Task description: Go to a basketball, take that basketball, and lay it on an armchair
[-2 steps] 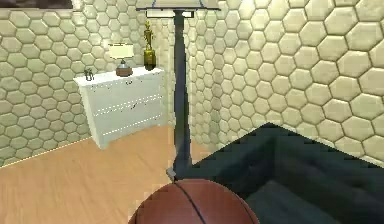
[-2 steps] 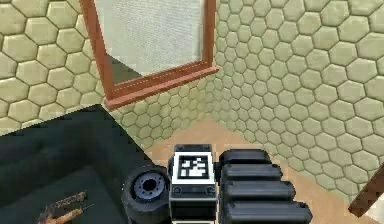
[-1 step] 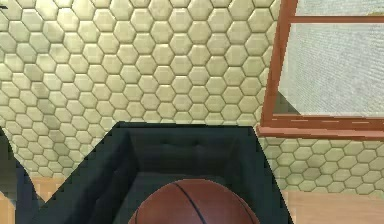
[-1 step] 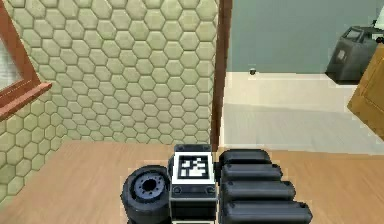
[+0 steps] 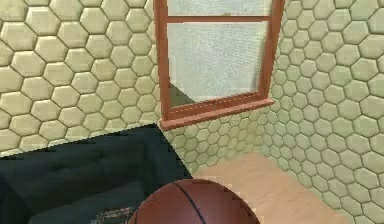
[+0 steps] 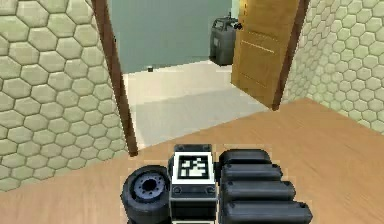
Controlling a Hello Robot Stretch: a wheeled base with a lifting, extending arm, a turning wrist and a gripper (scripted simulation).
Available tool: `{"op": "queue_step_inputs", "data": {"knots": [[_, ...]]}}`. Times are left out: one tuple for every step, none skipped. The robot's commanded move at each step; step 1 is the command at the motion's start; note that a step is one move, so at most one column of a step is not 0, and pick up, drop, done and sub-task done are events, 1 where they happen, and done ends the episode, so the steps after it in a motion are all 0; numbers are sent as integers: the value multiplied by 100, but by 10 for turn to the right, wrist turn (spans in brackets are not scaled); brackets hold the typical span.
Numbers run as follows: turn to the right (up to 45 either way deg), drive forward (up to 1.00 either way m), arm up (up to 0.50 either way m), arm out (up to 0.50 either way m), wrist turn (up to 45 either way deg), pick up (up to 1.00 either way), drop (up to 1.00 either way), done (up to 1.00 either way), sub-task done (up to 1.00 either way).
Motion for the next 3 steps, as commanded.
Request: {"op": "queue_step_inputs", "data": {"knots": [[-450,0,0,0,0,0,0,0,0],[-450,0,0,0,0,0,0,0,0],[-450,0,0,0,0,0,0,0,0]]}}
